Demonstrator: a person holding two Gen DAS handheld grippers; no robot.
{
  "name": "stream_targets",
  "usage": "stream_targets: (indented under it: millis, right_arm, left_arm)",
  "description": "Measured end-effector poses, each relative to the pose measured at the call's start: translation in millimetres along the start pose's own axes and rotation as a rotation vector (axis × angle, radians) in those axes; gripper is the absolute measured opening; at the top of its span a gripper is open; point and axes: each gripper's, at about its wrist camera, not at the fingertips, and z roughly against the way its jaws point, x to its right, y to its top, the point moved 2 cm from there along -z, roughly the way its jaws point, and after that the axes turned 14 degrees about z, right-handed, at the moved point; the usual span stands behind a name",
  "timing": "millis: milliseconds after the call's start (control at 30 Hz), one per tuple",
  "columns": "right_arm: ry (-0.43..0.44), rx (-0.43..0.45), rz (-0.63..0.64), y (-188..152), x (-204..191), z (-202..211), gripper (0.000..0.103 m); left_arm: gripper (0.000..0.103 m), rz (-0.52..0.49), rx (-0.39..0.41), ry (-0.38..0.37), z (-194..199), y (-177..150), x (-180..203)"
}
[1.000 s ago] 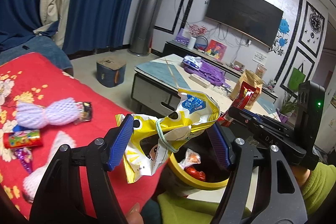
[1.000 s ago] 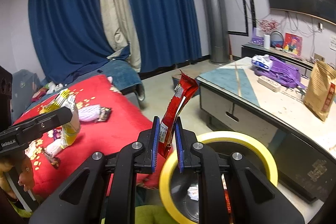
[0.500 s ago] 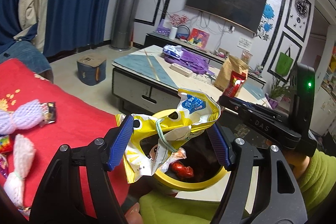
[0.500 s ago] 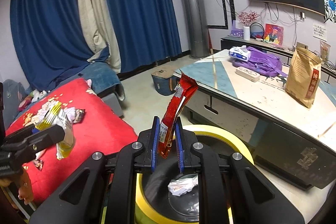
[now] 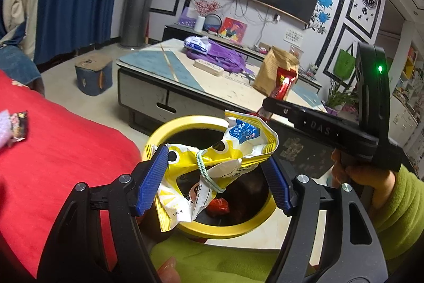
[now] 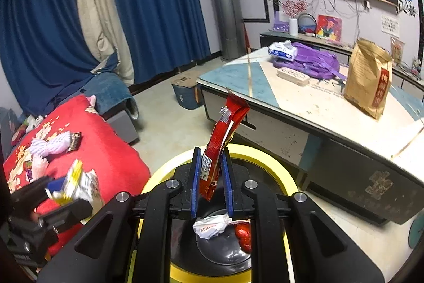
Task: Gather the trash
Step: 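Carry the yellow chip bag in the left tool and red wrapper in the right tool to the bin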
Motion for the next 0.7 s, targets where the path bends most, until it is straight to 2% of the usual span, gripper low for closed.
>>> stream_targets:
  millis: [267, 700]
  right_arm:
    - [0.004, -0.042, -0.032, -8, 11, -13, 0.017]
    - [0.018, -0.086, -0.112, -19, 31, -26, 0.020]
  left_arm:
    - [0.062, -0.045, -0.052, -0.012, -30, -12, 8]
    - [0.063, -0.065, -0.125, 0.016, -64, -21, 4]
